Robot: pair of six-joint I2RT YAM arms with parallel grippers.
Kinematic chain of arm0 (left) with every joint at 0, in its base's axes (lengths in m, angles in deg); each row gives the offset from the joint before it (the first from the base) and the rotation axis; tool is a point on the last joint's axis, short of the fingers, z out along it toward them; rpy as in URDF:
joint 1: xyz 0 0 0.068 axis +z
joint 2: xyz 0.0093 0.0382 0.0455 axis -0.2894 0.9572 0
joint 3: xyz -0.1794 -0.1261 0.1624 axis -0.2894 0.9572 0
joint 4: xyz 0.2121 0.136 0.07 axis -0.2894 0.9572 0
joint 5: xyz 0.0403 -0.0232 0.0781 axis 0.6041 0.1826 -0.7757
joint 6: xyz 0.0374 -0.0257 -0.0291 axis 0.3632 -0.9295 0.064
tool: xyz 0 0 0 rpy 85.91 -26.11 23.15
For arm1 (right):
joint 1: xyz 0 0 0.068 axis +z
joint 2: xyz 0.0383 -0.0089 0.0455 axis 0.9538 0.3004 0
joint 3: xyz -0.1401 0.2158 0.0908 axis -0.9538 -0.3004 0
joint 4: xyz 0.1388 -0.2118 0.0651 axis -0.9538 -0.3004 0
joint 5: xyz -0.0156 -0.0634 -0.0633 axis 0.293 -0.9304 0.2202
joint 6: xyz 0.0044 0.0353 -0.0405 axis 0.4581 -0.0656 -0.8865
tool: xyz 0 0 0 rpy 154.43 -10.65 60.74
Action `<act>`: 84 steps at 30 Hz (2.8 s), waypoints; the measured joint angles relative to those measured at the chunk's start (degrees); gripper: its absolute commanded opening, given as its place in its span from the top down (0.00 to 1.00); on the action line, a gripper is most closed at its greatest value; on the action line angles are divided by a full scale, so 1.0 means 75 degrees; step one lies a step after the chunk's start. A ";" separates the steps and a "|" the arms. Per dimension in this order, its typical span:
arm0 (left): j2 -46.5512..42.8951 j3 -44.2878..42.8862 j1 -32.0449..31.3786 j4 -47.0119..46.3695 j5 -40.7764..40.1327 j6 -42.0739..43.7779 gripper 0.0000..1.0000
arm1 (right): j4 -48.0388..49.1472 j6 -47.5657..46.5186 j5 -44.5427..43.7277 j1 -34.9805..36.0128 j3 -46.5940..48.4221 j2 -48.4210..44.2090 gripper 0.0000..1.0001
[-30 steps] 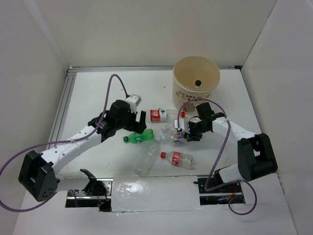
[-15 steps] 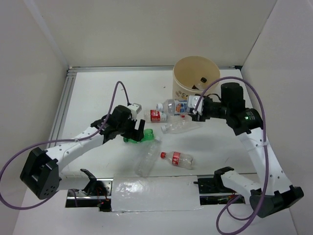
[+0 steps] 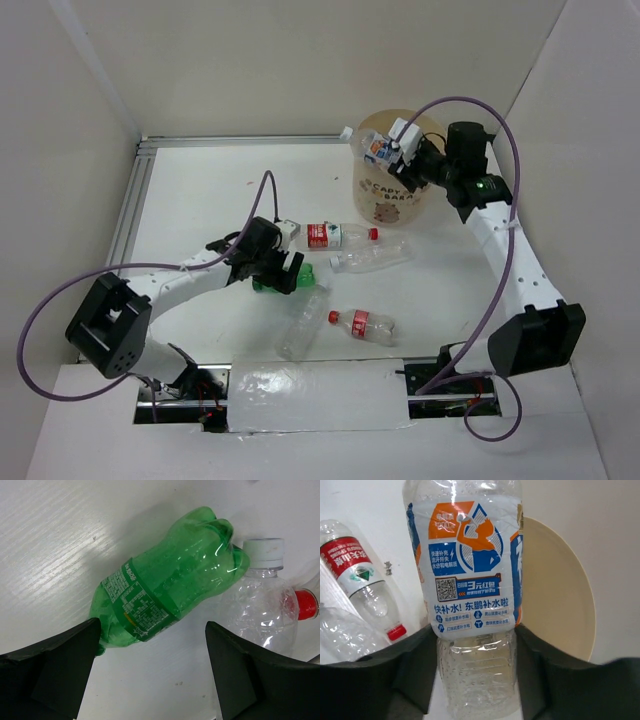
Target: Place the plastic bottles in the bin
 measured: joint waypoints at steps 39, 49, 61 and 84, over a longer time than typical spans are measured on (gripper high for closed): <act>-0.0615 -0.3920 0.0015 -0.0154 0.1282 0.0184 1.00 | -0.2084 -0.0213 0.3165 -0.2678 -0.0752 -0.0490 0.46; 0.2693 -0.7784 0.0187 -0.1824 0.2159 -0.0495 1.00 | -0.2975 -0.0860 0.3372 -0.2739 -0.2031 -0.1134 0.37; 0.6784 -1.1124 0.0239 -0.3509 0.1886 -0.2940 0.20 | -0.3115 -0.1011 0.3442 -0.2806 -0.3162 -0.1932 0.00; -0.2454 -0.1757 0.0478 -0.0551 0.0090 -0.1530 0.01 | 0.0933 -0.1874 0.1463 0.1416 -0.3506 0.0644 0.00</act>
